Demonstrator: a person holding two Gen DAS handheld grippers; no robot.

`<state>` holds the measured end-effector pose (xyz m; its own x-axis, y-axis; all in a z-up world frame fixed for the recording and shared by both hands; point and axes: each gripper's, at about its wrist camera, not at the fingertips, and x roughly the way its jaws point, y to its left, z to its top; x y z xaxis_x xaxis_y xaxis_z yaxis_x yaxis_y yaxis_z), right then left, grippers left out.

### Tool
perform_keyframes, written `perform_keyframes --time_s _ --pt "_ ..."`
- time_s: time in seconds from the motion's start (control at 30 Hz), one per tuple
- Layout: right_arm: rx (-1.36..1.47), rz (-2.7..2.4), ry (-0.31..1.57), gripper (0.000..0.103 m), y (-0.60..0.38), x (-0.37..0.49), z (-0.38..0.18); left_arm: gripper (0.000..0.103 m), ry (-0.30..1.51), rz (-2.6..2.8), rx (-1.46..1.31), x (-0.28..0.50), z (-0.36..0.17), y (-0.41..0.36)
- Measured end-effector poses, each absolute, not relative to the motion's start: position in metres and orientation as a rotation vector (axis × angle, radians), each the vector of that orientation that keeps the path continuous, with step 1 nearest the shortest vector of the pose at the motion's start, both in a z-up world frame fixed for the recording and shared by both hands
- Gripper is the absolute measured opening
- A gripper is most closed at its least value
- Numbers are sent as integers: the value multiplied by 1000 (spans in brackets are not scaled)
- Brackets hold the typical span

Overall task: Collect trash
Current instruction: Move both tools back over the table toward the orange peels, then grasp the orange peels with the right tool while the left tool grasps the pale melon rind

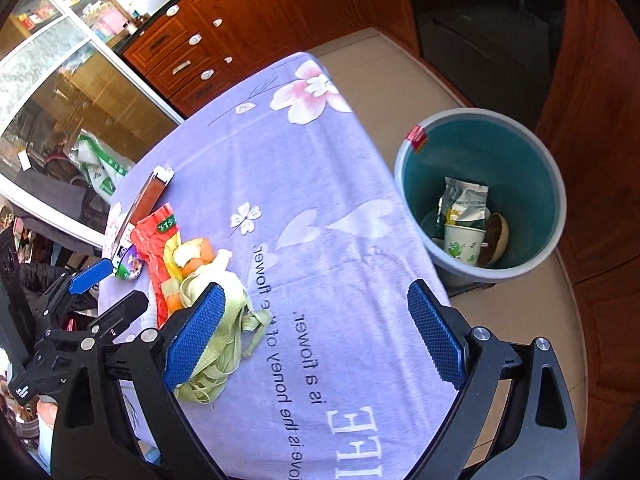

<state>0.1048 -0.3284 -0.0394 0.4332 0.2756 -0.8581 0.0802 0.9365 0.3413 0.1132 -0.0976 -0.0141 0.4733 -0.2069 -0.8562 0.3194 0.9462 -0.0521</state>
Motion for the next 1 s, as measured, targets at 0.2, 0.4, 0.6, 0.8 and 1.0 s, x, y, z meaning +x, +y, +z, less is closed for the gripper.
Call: perform_keyframes --time_s 0.2,0.4,0.6,0.8,1.0 --pt "305 174 1170 89 -291 111 -51 99 1040 -271 117 106 -34 -59" --pt "297 199 1185 89 -272 124 -56 99 1077 -276 144 103 -56 -53" --pt "242 242 1132 89 -250 134 -52 99 1097 -279 162 107 -69 -55" --pt "210 331 1076 50 -215 146 -40 99 1121 -290 142 108 -78 -53" --pt "183 432 1150 34 -185 148 -59 99 1142 -298 119 110 -85 -47"
